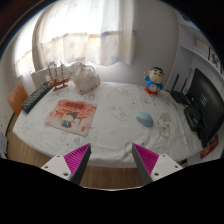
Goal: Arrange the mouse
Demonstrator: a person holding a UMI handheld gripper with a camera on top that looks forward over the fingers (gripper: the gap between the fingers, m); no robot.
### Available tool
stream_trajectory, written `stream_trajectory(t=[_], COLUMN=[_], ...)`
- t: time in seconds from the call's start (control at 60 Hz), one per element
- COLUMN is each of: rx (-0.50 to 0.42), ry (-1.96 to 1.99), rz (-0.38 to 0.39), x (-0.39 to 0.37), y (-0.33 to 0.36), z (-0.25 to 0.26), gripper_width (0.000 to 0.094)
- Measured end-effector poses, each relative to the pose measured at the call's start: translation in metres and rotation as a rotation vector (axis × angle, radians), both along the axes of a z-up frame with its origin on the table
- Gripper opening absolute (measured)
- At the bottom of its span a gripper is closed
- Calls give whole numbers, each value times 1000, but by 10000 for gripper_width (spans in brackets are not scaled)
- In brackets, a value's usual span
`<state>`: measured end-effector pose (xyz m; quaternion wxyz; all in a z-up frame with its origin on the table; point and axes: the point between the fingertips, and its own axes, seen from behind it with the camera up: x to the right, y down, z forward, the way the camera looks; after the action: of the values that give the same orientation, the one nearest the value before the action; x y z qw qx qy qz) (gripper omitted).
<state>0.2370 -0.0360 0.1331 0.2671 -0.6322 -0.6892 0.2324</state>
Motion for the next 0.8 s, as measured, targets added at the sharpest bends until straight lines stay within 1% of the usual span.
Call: stream_trajectory(t=[0.1,0.183,0.267,0.4,0.567,0.683,0.75,0.8], rx=[22,28,26,1,28,3,-10,-27], ry=[26,47,84,149,179,151,132,126], rz=[-86,-117,-121,-104,-98,-90,-71,-57], x=[-13,-24,-40,-83,-144,-181,-200,-214], y=[62,96,121,145,180,194,198,199], z=[-14,-27,-40,-64,-99,-124,-137,-143], gripper_width=[854,857,859,857,853,854,863,851])
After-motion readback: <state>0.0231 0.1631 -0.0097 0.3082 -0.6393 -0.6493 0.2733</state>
